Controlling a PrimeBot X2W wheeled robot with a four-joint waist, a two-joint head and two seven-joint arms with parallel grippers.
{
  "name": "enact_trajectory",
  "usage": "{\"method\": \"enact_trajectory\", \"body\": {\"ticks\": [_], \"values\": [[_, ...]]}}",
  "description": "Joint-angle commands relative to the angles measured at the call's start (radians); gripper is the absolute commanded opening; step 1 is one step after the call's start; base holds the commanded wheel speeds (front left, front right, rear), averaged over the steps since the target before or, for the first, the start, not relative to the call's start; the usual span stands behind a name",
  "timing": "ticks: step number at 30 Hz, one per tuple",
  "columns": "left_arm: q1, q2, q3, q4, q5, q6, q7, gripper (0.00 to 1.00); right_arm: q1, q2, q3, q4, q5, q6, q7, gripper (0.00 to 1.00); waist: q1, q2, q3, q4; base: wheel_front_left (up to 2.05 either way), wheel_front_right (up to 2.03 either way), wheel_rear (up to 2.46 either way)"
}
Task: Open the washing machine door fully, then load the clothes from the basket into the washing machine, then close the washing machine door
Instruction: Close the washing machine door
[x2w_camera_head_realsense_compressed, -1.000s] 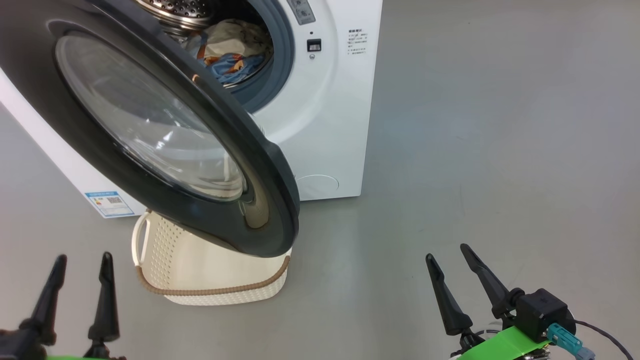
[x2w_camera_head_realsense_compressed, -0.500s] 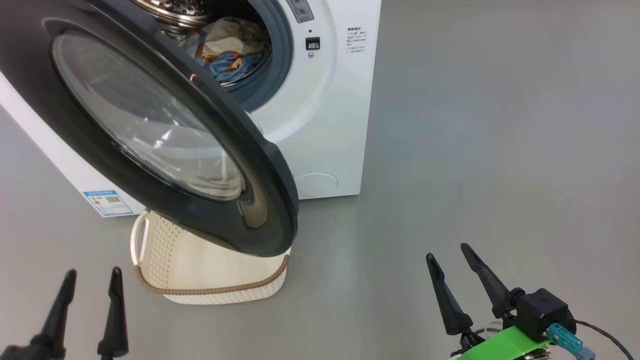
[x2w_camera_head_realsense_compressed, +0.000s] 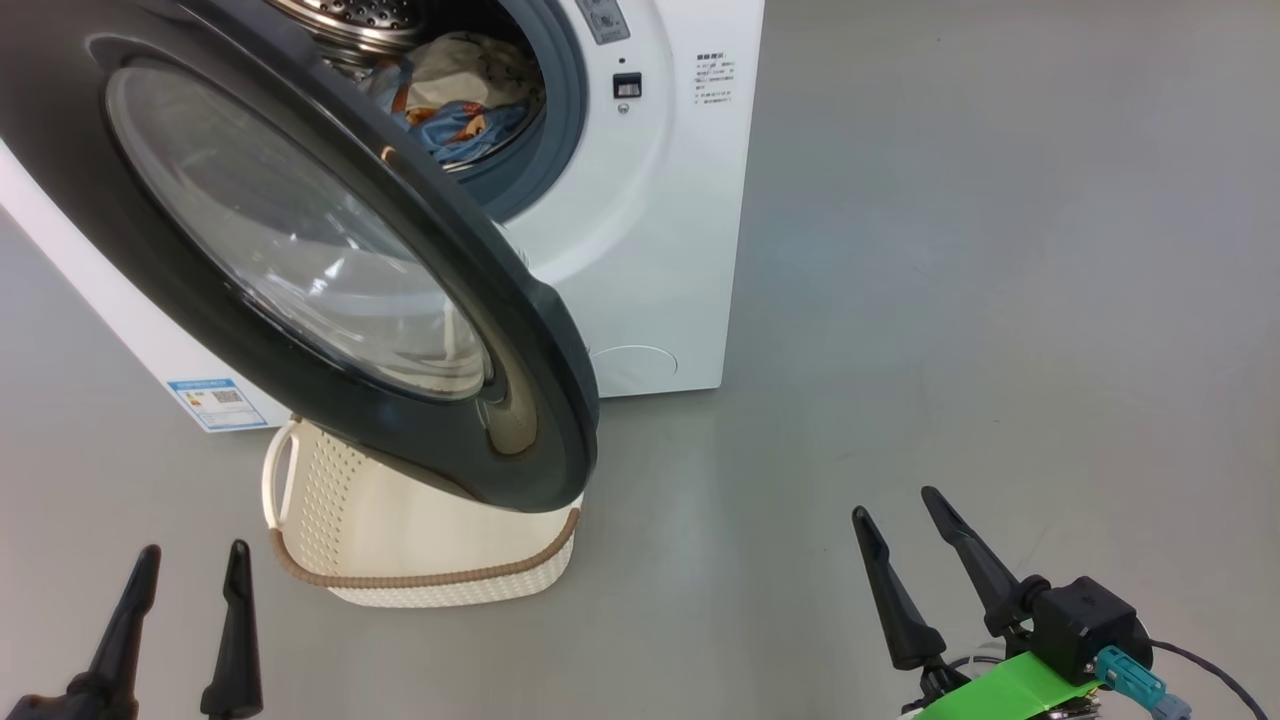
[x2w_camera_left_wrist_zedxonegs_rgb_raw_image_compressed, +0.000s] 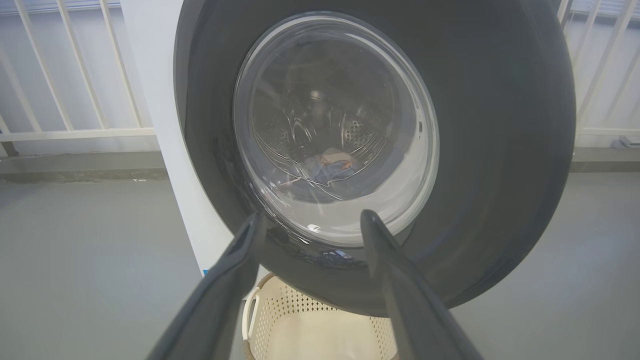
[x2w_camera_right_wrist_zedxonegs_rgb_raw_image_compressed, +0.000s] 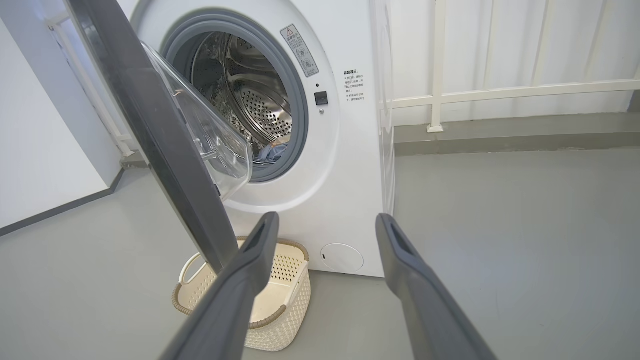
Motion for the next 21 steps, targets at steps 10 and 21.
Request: {"method": "enact_trajectory", "body": {"ticks": [10,21], "values": [[-0.020,0.008,0.044,-0.010,0.015,-0.002,-0.006,0.98,-0.016,0.005,0.020,-0.022,-0.008,0.001,-0.012,1.00,0.0000,0.0000,-0.003,-0.001,0.00,0.00,0.00],[-0.012,0.009,0.048,0.015,0.015,-0.002,-0.006,0.97,-0.014,0.005,0.024,-0.021,-0.005,0.001,-0.012,1.00,0.0000,0.0000,-0.013,-0.001,0.00,0.00,0.00]]}}
